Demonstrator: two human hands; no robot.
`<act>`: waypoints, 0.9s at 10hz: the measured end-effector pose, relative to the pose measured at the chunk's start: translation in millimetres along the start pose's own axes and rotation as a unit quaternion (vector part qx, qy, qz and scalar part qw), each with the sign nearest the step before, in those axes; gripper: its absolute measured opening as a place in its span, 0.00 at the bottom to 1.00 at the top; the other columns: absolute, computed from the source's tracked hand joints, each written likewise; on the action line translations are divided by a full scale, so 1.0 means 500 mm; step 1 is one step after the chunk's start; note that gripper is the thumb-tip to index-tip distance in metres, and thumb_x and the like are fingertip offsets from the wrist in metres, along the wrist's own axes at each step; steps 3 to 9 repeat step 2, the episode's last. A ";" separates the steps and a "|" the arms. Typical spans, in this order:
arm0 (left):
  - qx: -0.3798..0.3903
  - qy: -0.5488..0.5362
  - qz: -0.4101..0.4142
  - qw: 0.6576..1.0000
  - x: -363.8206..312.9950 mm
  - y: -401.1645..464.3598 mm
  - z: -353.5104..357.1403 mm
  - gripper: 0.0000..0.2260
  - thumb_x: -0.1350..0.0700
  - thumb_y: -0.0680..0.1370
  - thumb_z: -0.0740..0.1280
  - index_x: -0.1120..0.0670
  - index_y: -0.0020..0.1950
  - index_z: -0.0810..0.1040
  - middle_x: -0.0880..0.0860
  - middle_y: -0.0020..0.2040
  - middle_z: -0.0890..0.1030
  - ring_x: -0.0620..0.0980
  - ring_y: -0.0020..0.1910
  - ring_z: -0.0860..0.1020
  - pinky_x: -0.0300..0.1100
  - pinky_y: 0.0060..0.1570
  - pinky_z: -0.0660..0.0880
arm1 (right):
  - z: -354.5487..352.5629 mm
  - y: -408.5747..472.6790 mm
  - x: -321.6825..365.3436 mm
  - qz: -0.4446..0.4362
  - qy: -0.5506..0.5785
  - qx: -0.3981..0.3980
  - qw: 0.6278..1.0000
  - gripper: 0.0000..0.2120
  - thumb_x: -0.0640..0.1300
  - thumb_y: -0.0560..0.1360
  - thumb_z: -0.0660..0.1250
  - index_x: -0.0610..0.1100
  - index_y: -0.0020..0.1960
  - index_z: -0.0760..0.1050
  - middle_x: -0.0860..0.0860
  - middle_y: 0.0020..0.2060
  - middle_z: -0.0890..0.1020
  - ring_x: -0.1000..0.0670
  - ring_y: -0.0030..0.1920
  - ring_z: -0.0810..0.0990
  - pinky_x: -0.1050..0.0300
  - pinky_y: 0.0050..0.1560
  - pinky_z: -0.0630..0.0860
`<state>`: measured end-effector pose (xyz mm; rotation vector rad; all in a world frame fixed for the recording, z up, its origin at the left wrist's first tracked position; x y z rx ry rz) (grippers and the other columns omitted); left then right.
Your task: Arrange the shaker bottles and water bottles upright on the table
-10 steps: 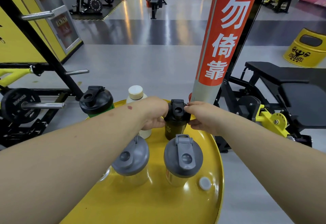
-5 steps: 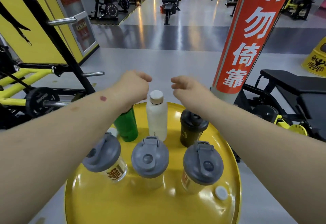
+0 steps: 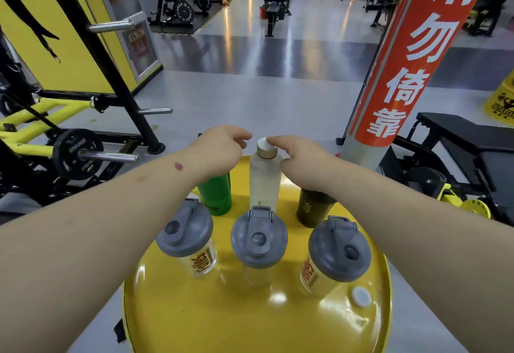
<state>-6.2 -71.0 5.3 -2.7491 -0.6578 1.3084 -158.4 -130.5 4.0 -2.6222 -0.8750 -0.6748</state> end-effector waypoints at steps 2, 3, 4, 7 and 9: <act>0.073 -0.171 0.004 0.983 0.003 -0.083 -0.024 0.10 0.60 0.83 0.63 0.57 0.61 0.81 0.57 0.57 0.84 0.56 0.53 0.83 0.50 0.58 0.81 | -0.041 -0.045 0.014 0.011 0.115 -0.103 0.988 0.23 0.37 0.80 0.62 0.50 0.72 0.76 0.49 0.69 0.80 0.46 0.68 0.79 0.48 0.70 0.75; 0.073 -0.171 0.004 0.983 0.003 -0.083 -0.024 0.10 0.60 0.83 0.63 0.57 0.61 0.81 0.57 0.57 0.84 0.56 0.53 0.83 0.50 0.58 0.81 | -0.041 -0.045 0.014 0.011 0.115 -0.103 0.988 0.23 0.37 0.80 0.62 0.50 0.72 0.76 0.49 0.69 0.80 0.46 0.68 0.79 0.48 0.70 0.75; 0.073 -0.171 0.004 0.983 0.003 -0.083 -0.024 0.10 0.60 0.83 0.63 0.57 0.61 0.81 0.57 0.57 0.84 0.56 0.53 0.83 0.50 0.58 0.81 | -0.041 -0.045 0.014 0.011 0.115 -0.103 0.988 0.23 0.37 0.80 0.62 0.50 0.72 0.76 0.49 0.69 0.80 0.46 0.68 0.79 0.48 0.70 0.75; 0.073 -0.171 0.004 0.983 0.003 -0.083 -0.024 0.10 0.60 0.83 0.63 0.57 0.61 0.81 0.57 0.57 0.84 0.56 0.53 0.83 0.50 0.58 0.81 | -0.041 -0.045 0.014 0.011 0.115 -0.103 0.988 0.23 0.37 0.80 0.62 0.50 0.72 0.76 0.49 0.69 0.80 0.46 0.68 0.79 0.48 0.70 0.75; 0.073 -0.171 0.004 0.983 0.003 -0.083 -0.024 0.10 0.60 0.83 0.63 0.57 0.61 0.81 0.57 0.57 0.84 0.56 0.53 0.83 0.50 0.58 0.81 | -0.041 -0.045 0.014 0.011 0.115 -0.103 0.988 0.23 0.37 0.80 0.62 0.50 0.72 0.76 0.49 0.69 0.80 0.46 0.68 0.79 0.48 0.70 0.75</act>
Point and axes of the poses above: each hand's wrist, its own y-axis towards the middle knuckle, its own z-axis out of the palm, x = y × z, the point moved 10 cm from there along y, towards the middle knuckle
